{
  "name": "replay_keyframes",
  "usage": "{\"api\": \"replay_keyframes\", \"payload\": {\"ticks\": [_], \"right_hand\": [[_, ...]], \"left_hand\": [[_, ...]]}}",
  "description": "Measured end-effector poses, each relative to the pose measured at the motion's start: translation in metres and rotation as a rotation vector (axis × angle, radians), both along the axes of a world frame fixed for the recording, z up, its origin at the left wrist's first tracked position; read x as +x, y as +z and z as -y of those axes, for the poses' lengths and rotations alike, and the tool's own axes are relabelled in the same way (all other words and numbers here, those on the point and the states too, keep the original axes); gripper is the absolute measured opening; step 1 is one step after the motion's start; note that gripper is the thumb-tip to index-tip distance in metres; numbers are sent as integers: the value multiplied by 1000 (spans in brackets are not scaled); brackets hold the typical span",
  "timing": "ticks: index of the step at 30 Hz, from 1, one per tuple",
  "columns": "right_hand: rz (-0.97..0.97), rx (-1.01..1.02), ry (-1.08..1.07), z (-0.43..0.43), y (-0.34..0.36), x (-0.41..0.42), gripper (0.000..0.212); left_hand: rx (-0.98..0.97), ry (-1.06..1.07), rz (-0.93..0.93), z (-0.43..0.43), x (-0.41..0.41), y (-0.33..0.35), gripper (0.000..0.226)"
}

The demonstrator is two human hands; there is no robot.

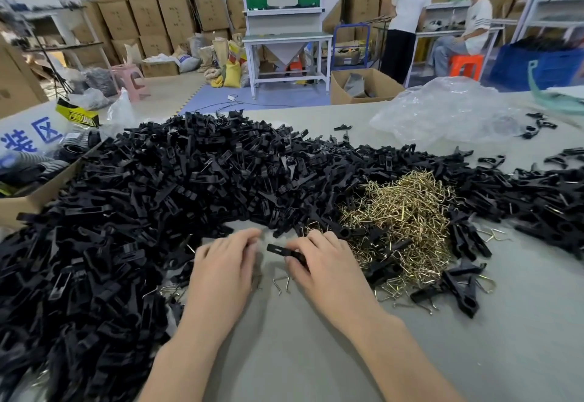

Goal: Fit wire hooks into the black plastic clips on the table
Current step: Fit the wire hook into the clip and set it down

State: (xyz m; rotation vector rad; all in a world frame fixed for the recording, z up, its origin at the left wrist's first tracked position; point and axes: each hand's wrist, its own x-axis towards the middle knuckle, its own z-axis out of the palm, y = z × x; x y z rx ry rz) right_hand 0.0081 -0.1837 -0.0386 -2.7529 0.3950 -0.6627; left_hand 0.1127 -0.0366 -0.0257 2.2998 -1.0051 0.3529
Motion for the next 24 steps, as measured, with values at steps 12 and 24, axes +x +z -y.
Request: {"api": "replay_keyframes", "payload": {"ticks": [12,24], "right_hand": [[299,683,25,-3,18,-6,17],[459,1388,121,5,28,-4,21]], "left_hand": [[-586,80,-447,7,-8,16,40],[-823,-138,-839,8,-7,17,34]]}}
